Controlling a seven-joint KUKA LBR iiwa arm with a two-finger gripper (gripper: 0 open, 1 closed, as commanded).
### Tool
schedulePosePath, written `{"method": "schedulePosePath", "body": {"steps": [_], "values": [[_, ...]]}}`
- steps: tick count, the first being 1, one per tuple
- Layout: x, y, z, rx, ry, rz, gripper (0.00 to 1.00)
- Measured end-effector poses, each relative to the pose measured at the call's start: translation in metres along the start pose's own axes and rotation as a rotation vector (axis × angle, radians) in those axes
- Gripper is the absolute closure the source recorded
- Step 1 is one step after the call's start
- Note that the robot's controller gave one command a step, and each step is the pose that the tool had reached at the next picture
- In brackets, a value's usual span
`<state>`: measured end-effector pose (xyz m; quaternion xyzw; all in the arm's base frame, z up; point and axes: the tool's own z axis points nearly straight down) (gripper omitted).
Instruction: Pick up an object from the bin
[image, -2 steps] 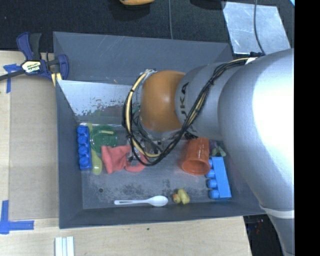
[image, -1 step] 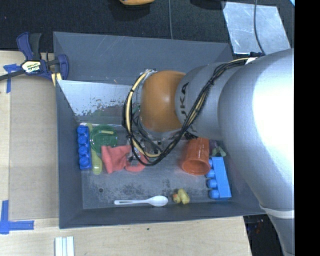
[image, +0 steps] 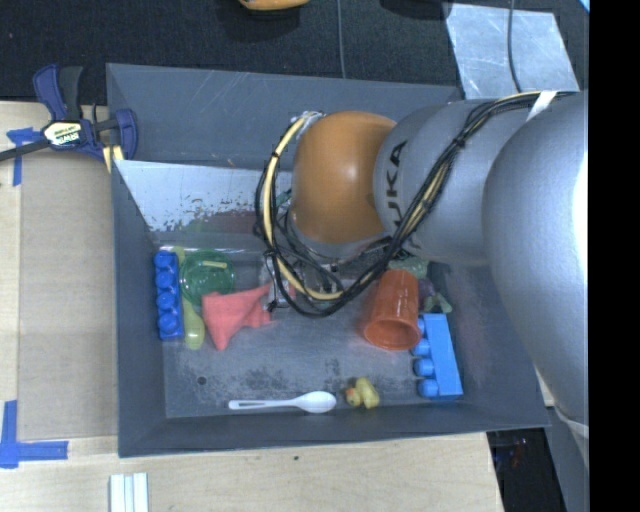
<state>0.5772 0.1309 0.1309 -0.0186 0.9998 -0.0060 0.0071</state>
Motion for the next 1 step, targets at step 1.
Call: {"method": "schedulePosePath", "body": {"steps": [1], "values": [[0.0032, -0.0162, -0.0692, 0.001, 0.003, 0.045, 1.00]]}}
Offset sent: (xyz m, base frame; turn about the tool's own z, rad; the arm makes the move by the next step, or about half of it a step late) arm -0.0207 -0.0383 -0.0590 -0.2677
